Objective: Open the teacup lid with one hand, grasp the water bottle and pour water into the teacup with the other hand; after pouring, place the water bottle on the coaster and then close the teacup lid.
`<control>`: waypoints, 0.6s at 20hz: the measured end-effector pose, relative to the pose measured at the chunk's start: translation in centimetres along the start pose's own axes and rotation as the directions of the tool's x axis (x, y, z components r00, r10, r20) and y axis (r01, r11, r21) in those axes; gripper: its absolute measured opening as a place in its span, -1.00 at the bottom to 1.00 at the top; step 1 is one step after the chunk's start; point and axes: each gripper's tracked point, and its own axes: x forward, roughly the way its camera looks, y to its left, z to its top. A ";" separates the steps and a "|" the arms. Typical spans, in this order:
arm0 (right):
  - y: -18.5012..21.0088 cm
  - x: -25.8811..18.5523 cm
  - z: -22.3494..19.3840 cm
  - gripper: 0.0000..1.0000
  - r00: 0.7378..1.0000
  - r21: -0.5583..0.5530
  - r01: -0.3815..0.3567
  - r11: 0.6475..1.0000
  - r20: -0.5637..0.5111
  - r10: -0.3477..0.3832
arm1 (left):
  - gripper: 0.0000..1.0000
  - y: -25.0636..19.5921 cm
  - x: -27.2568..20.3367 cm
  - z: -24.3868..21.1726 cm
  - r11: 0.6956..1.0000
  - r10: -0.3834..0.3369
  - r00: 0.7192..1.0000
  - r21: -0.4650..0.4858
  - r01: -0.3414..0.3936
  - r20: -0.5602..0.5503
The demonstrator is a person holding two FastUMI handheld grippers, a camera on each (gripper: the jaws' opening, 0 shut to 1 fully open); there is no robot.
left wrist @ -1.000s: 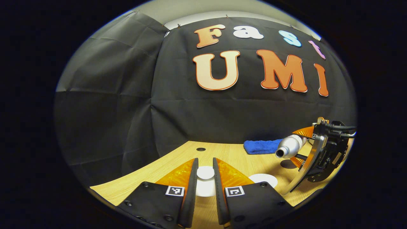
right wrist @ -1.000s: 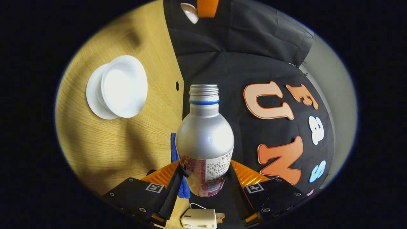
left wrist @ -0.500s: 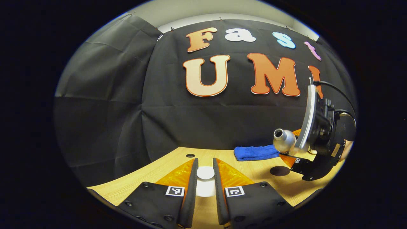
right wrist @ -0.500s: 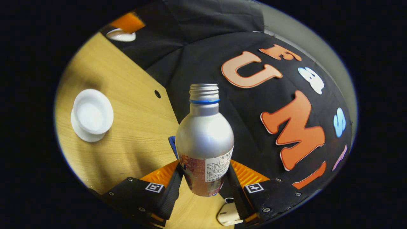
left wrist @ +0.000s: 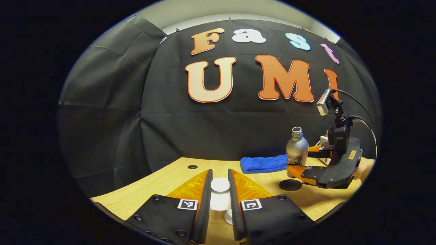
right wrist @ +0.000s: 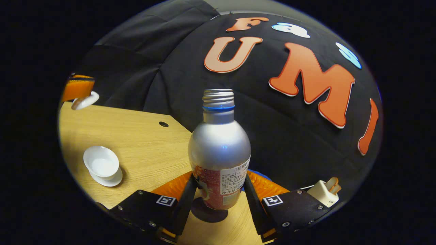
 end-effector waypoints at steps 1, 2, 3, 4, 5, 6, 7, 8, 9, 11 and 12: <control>0.3 0.2 -0.6 0.57 1.000 0.037 -0.005 0.999 -0.011 0.006 | -0.34 -0.3 0.2 -0.1 1.000 -0.006 1.000 -0.002 0.006 -0.001; 0.1 0.4 -0.9 0.57 1.000 0.066 -0.008 0.998 -0.021 0.009 | -0.34 -0.6 0.4 -0.3 1.000 -0.012 1.000 -0.001 0.012 -0.007; 0.2 0.8 -1.3 0.56 0.999 0.093 -0.013 0.996 -0.028 0.016 | -0.35 -0.9 0.4 -0.5 1.000 -0.018 1.000 -0.001 0.018 -0.010; 0.1 1.1 -1.7 0.56 0.999 0.123 -0.017 0.992 -0.042 0.023 | -0.35 -1.1 0.6 -0.5 1.000 -0.024 1.000 -0.002 0.024 -0.014; 0.1 1.3 -2.2 0.57 0.998 0.154 -0.021 0.988 -0.057 0.030 | -0.35 -1.4 0.7 -0.7 1.000 -0.028 0.999 -0.005 0.028 -0.017; 0.0 1.4 -3.0 0.57 0.997 0.187 -0.024 0.982 -0.070 0.038 | -0.35 -1.5 0.9 -0.9 0.999 -0.032 0.999 -0.008 0.032 -0.021; 0.0 1.6 -3.5 0.57 0.996 0.211 -0.023 0.977 -0.079 0.041 | -0.35 -1.7 1.1 -1.1 0.999 -0.036 0.999 -0.009 0.036 -0.026; -0.1 1.8 -4.0 0.57 0.995 0.231 -0.022 0.973 -0.089 0.043 | -0.35 -2.0 1.2 -1.2 0.999 -0.041 0.999 -0.012 0.041 -0.031; 0.1 1.9 -4.4 0.56 0.994 0.248 -0.018 0.968 -0.102 0.045 | -0.34 -2.1 1.3 -1.6 0.999 -0.047 0.998 -0.016 0.046 -0.037; -0.1 2.3 -5.3 0.57 0.991 0.274 -0.002 0.962 -0.129 0.039 | -0.34 -2.5 1.7 -2.2 0.998 -0.058 0.997 -0.031 0.056 -0.049; -0.4 2.3 -5.9 0.57 0.989 0.287 0.004 0.958 -0.141 0.038 | -0.35 -2.7 1.8 -2.4 0.997 -0.064 0.996 -0.039 0.062 -0.055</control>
